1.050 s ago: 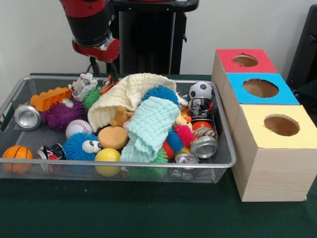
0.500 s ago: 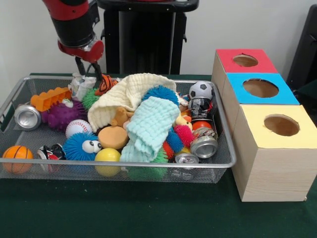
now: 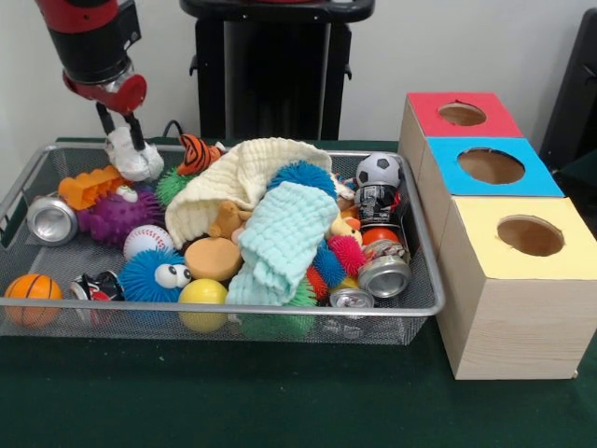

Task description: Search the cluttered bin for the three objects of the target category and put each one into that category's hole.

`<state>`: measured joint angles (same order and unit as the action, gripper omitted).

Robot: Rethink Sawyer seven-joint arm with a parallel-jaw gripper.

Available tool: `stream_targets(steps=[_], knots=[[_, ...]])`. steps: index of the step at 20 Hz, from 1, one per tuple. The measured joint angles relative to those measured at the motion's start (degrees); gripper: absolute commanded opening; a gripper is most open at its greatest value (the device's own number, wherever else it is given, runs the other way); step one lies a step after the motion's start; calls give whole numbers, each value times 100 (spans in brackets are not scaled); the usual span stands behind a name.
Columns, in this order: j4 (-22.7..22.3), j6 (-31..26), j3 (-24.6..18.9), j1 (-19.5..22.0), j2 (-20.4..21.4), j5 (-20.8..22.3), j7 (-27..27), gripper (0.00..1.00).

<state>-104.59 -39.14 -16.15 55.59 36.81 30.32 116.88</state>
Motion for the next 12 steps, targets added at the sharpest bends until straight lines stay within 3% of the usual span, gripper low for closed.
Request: stream_targets(steps=[12], knots=[[180, -1, -15, -16, -113, 109, 0, 100]])
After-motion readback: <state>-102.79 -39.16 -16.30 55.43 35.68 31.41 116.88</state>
